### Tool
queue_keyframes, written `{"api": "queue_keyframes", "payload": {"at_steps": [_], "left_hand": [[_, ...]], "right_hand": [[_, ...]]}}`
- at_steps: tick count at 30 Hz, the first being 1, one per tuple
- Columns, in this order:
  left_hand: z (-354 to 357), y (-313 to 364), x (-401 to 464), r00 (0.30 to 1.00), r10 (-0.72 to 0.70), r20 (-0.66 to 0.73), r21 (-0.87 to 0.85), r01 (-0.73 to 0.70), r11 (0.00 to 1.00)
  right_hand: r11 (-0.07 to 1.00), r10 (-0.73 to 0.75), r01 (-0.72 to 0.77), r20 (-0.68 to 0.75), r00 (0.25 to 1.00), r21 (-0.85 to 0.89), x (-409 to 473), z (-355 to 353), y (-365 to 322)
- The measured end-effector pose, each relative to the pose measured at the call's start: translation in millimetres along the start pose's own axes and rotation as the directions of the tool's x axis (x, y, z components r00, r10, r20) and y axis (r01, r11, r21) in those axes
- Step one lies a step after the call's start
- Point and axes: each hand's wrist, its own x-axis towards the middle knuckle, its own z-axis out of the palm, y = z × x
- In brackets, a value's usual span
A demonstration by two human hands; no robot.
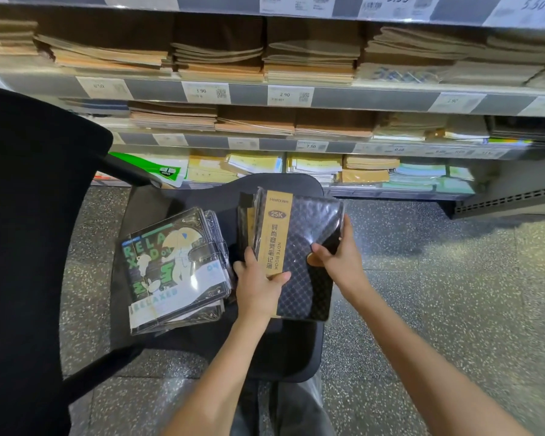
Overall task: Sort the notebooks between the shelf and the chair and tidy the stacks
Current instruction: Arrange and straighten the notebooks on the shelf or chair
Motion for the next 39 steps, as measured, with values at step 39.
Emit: {"api": "queue_keyframes", "payload": {"at_steps": [39], "left_hand": [[-378,335,-307,0.566,0.685,-0.46,-0.059,-0.789,0.612]], "right_hand": [[0.391,-0.881,0.882,-0.384,0.276,-0.264,-286,-126,-533]]}}
